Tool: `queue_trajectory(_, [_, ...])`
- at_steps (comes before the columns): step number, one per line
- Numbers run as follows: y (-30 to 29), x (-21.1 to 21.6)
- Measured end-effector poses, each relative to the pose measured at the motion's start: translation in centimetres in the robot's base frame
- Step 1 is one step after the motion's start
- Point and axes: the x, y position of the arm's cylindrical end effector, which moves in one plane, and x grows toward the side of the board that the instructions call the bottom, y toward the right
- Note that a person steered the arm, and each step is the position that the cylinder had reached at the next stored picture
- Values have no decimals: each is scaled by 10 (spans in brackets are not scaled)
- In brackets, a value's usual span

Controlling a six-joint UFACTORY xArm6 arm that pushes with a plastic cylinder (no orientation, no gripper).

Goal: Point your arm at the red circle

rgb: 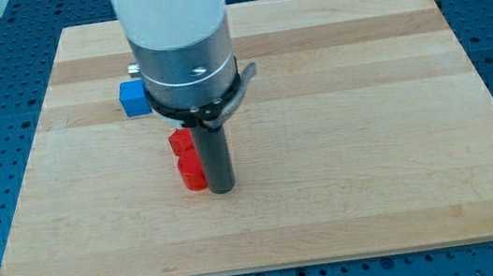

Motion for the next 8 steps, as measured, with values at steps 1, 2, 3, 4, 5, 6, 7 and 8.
queue_trajectory(1, [-4, -9])
queue_trajectory(2, [-4, -21])
queue_trajectory(3, [17, -30])
queue_trajectory(4, [67, -20])
queue_trajectory(5, [70, 38])
queue_trajectory(6, [17, 79])
queue_trajectory(7, [-55, 80])
queue_trajectory(8, [-122, 57])
